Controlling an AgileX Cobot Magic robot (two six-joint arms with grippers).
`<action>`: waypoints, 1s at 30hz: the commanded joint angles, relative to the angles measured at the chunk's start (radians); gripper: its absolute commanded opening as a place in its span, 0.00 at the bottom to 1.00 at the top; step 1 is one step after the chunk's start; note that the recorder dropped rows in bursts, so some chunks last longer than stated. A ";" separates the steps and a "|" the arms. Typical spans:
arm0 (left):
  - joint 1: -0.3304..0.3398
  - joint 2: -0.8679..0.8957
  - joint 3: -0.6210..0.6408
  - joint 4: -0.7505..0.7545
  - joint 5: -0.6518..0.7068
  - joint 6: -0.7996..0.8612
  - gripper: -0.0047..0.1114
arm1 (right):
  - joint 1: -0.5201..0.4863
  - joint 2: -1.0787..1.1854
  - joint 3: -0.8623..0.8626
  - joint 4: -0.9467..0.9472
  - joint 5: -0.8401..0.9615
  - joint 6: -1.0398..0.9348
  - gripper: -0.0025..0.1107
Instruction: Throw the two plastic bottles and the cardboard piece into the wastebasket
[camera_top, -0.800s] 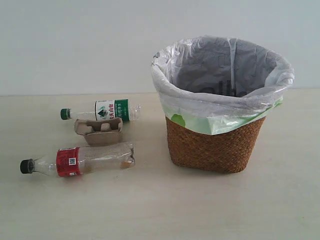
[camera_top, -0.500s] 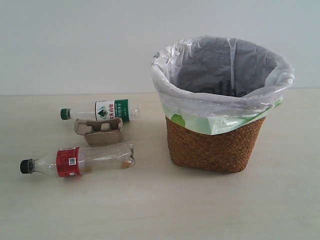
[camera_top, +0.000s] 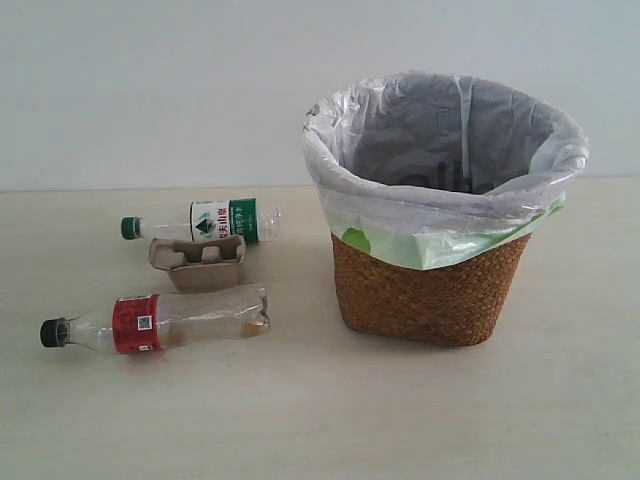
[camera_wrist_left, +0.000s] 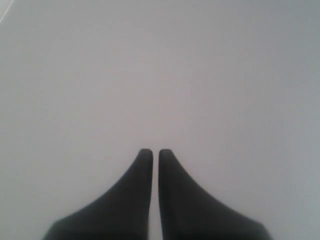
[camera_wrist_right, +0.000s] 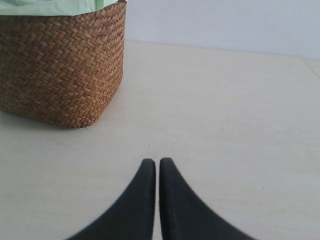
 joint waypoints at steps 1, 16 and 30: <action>0.002 0.149 -0.133 0.261 0.090 -0.194 0.07 | -0.005 -0.005 -0.001 0.000 -0.004 0.000 0.02; 0.002 0.830 -0.472 1.467 0.197 -1.113 0.07 | -0.005 -0.005 -0.001 0.000 -0.004 0.000 0.02; 0.000 1.410 -0.771 -0.127 0.896 0.985 0.07 | -0.005 -0.005 -0.001 0.000 -0.004 0.000 0.02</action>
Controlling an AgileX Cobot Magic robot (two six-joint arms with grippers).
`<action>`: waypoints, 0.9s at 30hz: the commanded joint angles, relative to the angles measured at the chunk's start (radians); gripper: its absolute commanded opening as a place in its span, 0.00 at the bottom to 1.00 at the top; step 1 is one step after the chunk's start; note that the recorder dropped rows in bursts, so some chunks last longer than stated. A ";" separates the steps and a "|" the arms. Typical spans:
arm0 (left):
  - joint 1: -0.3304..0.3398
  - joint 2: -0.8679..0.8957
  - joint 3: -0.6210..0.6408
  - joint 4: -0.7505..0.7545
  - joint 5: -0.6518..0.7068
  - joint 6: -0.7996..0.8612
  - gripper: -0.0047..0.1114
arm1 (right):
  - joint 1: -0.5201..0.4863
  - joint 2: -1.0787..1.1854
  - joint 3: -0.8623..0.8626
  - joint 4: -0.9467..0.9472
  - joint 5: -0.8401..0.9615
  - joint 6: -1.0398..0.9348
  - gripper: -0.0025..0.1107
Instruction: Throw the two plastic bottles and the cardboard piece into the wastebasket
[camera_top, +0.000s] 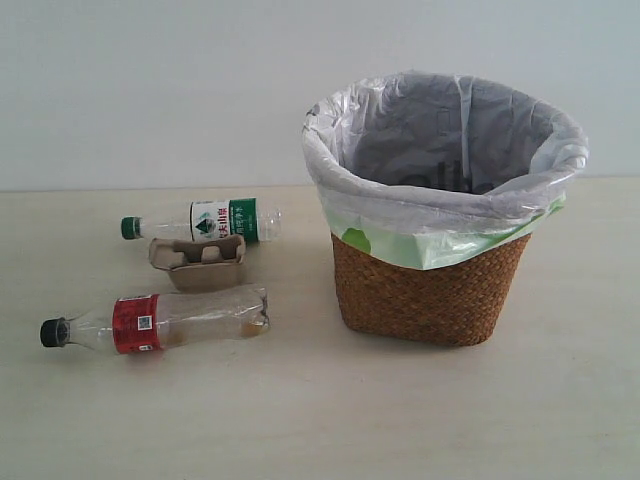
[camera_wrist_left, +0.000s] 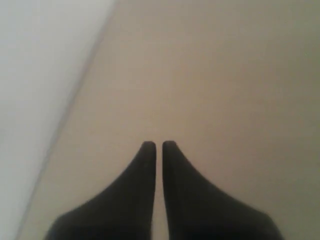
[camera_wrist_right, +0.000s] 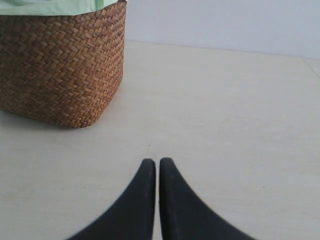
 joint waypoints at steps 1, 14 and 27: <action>0.000 0.092 -0.130 -0.915 0.127 1.076 0.07 | -0.005 -0.005 -0.001 0.000 -0.004 0.000 0.02; -0.144 0.099 -0.054 -1.457 0.379 2.233 0.56 | -0.005 -0.005 -0.001 0.002 -0.004 0.000 0.02; -0.244 0.171 0.022 -1.457 0.037 2.289 0.77 | -0.005 -0.005 -0.001 0.002 -0.004 0.000 0.02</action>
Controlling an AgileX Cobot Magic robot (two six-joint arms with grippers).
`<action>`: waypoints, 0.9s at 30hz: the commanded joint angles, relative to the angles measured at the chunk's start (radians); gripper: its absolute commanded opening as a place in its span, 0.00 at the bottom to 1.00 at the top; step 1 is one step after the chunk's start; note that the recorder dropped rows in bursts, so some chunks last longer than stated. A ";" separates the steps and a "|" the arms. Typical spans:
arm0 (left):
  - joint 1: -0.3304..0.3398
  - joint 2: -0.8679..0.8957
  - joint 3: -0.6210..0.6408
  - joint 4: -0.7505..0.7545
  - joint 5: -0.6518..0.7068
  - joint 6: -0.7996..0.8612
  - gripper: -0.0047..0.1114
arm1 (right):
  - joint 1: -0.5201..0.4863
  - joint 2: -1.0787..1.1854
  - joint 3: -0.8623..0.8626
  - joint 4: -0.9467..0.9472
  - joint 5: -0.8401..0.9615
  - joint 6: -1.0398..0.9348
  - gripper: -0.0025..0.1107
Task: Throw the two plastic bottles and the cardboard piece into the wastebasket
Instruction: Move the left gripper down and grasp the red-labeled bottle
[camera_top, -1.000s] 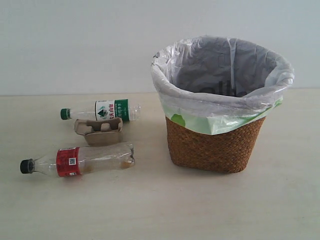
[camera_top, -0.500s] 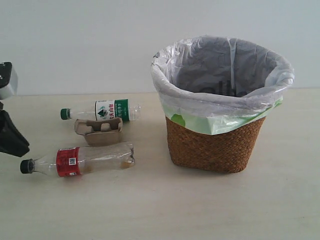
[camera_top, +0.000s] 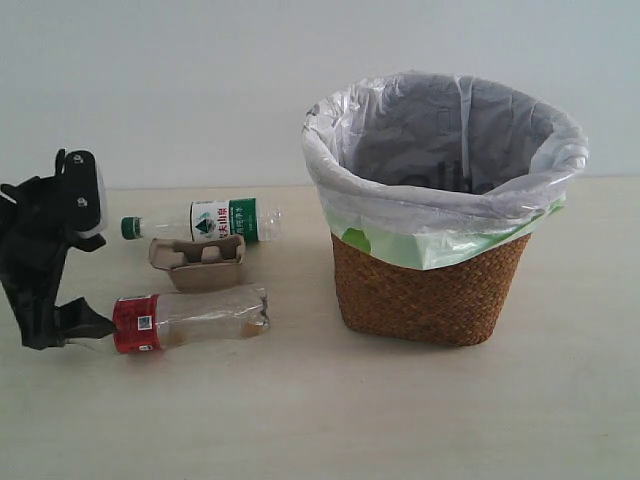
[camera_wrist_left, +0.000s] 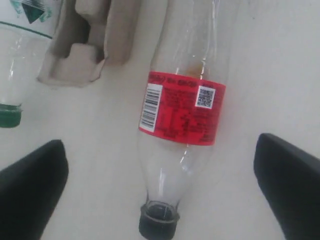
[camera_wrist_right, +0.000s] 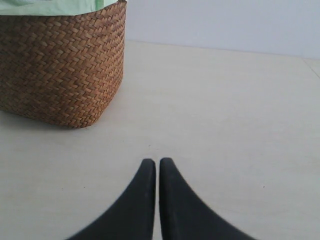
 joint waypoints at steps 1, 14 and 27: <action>-0.011 0.052 0.005 -0.012 -0.016 0.077 0.76 | -0.005 -0.005 -0.001 0.002 -0.004 0.000 0.02; -0.011 0.214 0.005 -0.328 -0.094 0.467 0.76 | -0.005 -0.005 -0.001 0.002 -0.004 0.000 0.02; -0.011 0.256 0.005 -0.344 -0.123 0.372 0.29 | -0.005 -0.005 -0.001 0.002 -0.004 0.000 0.02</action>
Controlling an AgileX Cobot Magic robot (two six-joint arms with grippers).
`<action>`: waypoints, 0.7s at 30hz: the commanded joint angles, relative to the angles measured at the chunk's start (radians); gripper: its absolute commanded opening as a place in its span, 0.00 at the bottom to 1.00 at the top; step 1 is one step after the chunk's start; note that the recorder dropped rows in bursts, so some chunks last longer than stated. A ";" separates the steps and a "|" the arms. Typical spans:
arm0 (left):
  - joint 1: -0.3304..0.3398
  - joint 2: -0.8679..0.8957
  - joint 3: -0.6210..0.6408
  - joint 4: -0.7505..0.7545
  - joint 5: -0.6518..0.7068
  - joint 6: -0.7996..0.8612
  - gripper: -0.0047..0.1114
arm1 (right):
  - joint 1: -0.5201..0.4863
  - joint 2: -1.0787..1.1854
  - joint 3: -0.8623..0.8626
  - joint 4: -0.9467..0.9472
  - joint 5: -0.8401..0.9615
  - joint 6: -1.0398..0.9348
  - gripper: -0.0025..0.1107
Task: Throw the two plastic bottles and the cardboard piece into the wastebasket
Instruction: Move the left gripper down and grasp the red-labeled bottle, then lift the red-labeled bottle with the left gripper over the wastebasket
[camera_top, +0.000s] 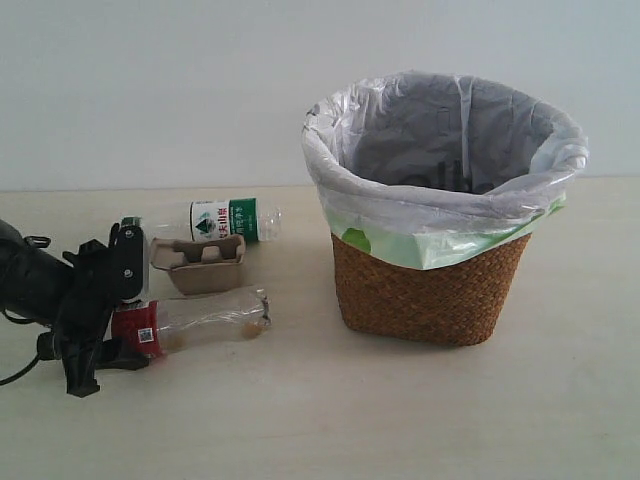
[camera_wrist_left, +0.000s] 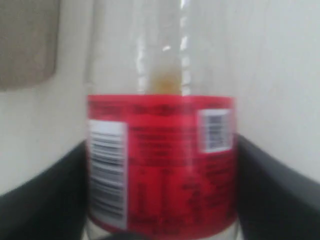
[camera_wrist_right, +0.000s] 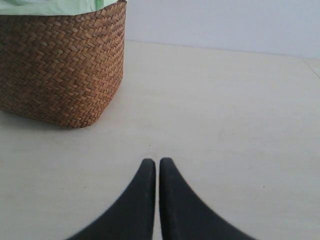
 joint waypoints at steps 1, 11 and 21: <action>-0.005 -0.036 0.004 -0.006 -0.004 -0.099 0.20 | -0.005 -0.005 -0.001 0.002 -0.004 0.000 0.02; -0.003 -0.282 0.004 0.363 0.098 -0.586 0.07 | -0.005 -0.005 -0.001 0.002 -0.004 0.000 0.02; -0.003 -0.584 0.004 0.438 -0.238 -1.264 0.07 | -0.005 -0.005 -0.001 -0.001 -0.004 0.000 0.02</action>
